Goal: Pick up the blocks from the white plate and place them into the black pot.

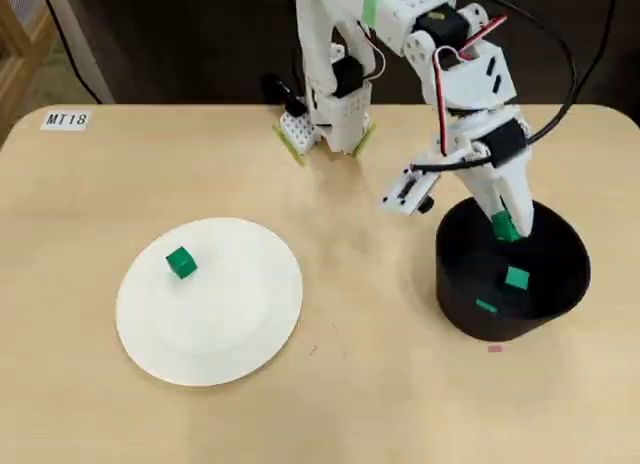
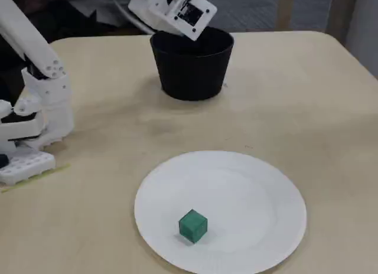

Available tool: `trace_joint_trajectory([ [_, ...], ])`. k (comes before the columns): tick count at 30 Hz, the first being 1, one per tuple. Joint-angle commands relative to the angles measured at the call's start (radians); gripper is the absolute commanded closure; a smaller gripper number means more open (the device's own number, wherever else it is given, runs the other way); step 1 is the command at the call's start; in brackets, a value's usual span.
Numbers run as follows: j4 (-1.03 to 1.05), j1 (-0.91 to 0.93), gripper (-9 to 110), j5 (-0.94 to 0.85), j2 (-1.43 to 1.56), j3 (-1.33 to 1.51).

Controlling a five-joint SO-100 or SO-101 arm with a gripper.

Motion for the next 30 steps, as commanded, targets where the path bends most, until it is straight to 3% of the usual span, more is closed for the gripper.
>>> trace_joint_trajectory([
  [1,-0.044,0.009,104,-0.015,-0.011,-0.003],
  [8,-0.060,0.040,103,-0.031,-0.040,-0.003],
  [12,-0.037,0.035,77,-0.100,-0.040,-0.005],
  [16,-0.025,0.035,71,-0.107,-0.038,-0.012],
  [19,-0.031,0.038,78,-0.097,-0.037,-0.017],
  [22,-0.034,0.066,104,-0.064,-0.031,-0.041],
  [26,-0.021,0.183,104,-0.074,-0.003,-0.052],
  [30,-0.008,0.414,104,-0.095,0.058,-0.052],
])
